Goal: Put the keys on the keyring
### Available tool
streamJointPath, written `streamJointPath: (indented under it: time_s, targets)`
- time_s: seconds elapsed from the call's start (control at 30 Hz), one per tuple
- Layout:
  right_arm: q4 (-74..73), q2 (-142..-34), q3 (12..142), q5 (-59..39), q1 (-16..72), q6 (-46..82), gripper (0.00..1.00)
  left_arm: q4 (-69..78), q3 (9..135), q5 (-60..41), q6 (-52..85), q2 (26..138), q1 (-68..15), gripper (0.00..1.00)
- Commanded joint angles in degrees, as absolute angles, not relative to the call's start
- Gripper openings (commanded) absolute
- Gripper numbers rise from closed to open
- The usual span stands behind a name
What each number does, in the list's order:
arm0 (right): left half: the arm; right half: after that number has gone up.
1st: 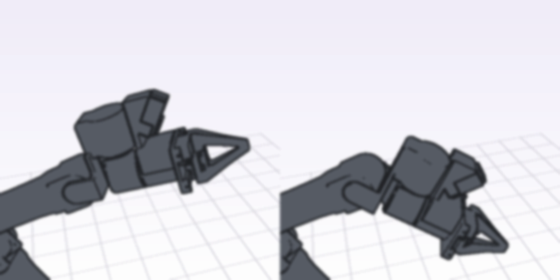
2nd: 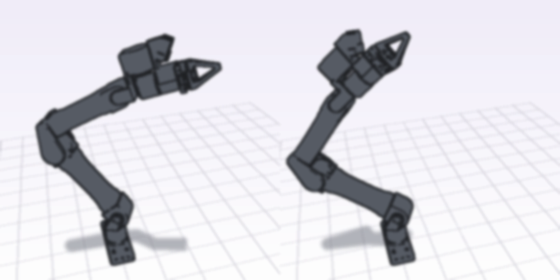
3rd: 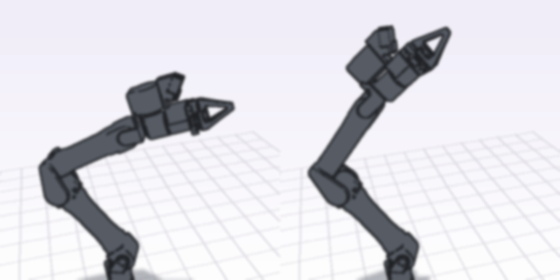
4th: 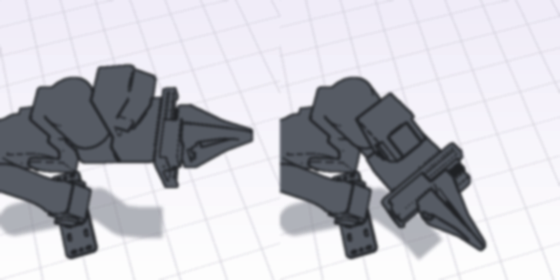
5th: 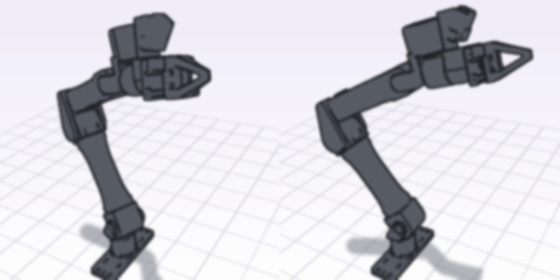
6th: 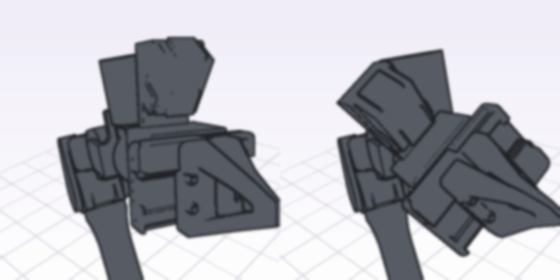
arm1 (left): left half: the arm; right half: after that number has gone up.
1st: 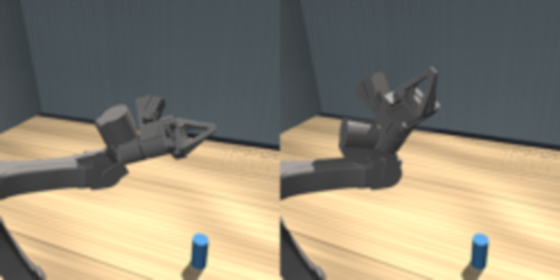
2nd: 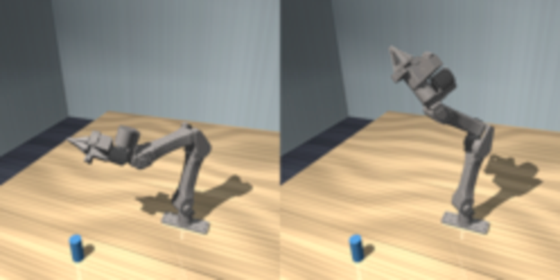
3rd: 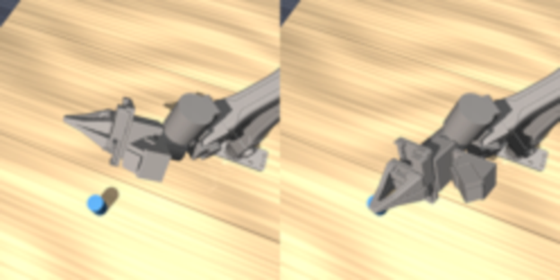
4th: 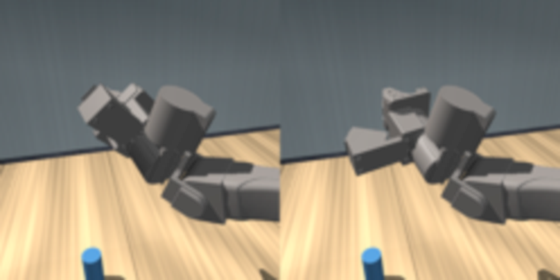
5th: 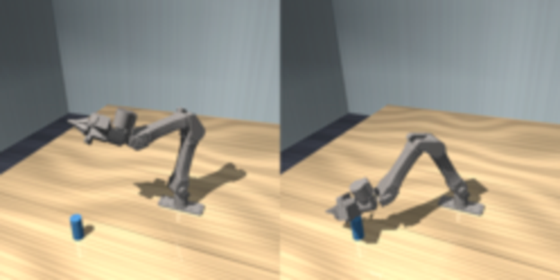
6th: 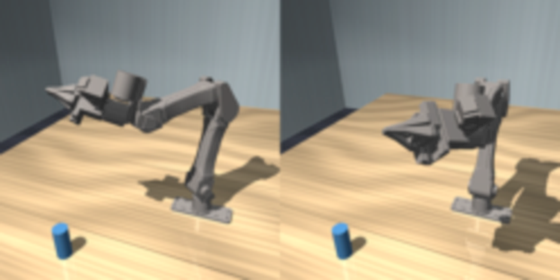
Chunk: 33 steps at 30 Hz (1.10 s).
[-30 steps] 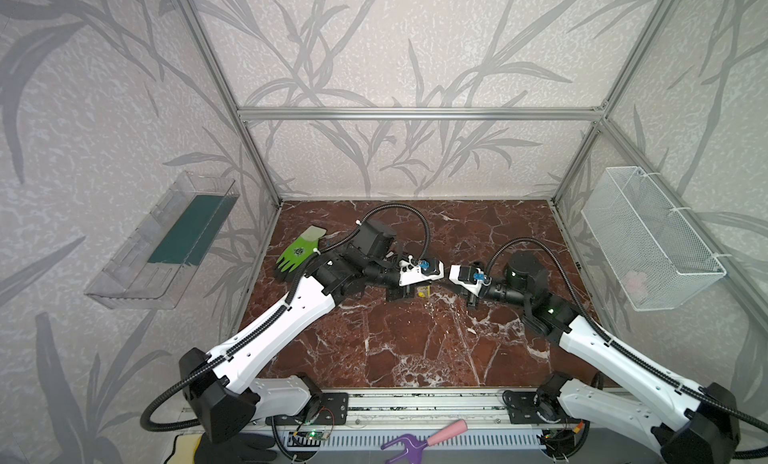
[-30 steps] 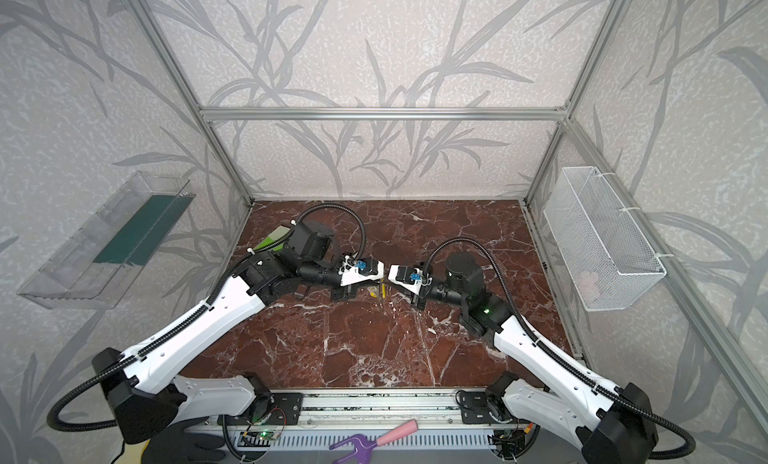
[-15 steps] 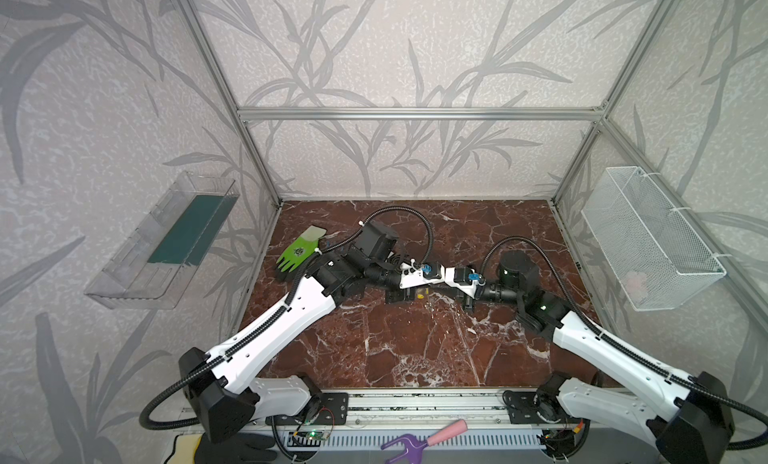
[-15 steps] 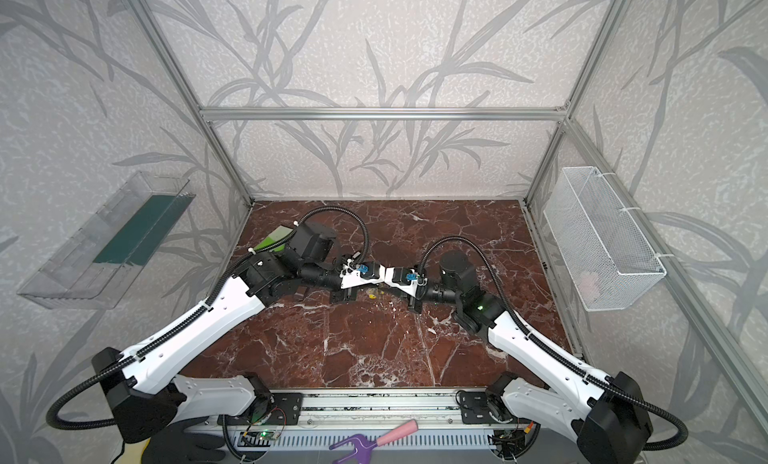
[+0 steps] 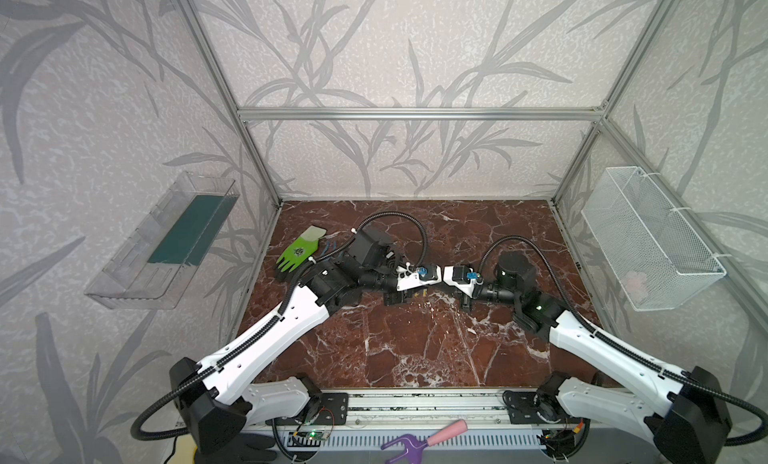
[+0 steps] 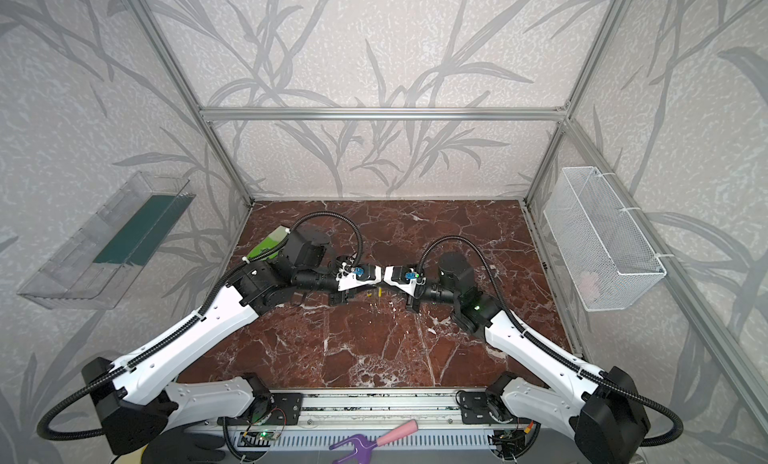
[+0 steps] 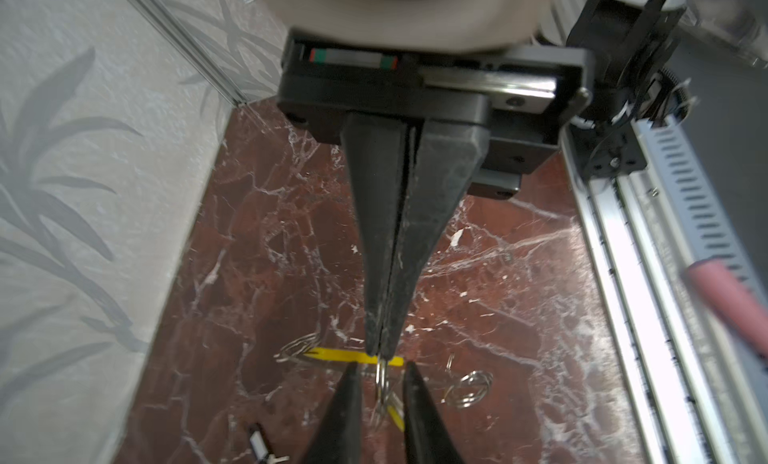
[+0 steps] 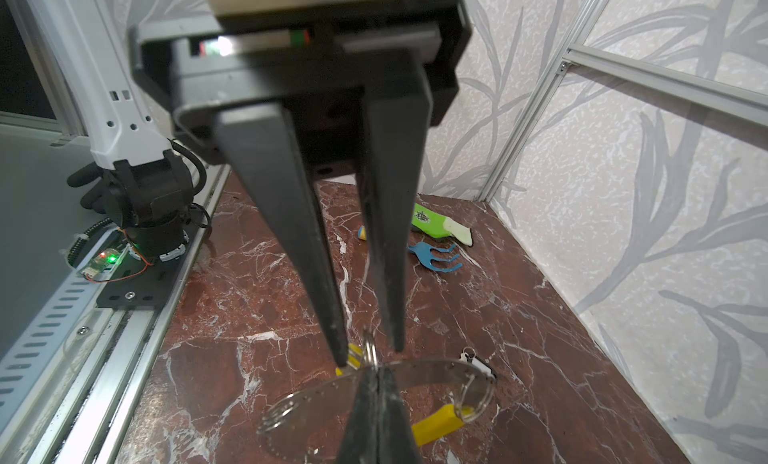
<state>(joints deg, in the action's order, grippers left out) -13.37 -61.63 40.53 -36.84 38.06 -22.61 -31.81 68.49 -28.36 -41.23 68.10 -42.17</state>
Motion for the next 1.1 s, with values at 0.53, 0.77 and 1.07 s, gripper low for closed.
streamJointPath:
  time_s: [0.53, 0.77, 1.07]
  targets:
    - [-37.41, -64.13, 37.63, -38.99, 38.32, -12.76, 0.0, -1.56, 49.08, -29.15, -23.23, 56.69, -38.76, 0.32]
    - [-37.09, -64.86, 38.06, -39.77, 38.33, -12.97, 0.0, -0.46, 49.0, -30.83, -23.82, 57.51, -38.68, 0.23]
    - [-38.87, -65.05, 37.54, -39.9, 37.9, -12.41, 0.0, -3.69, 50.34, -30.54, -25.75, 59.07, -38.62, 0.22]
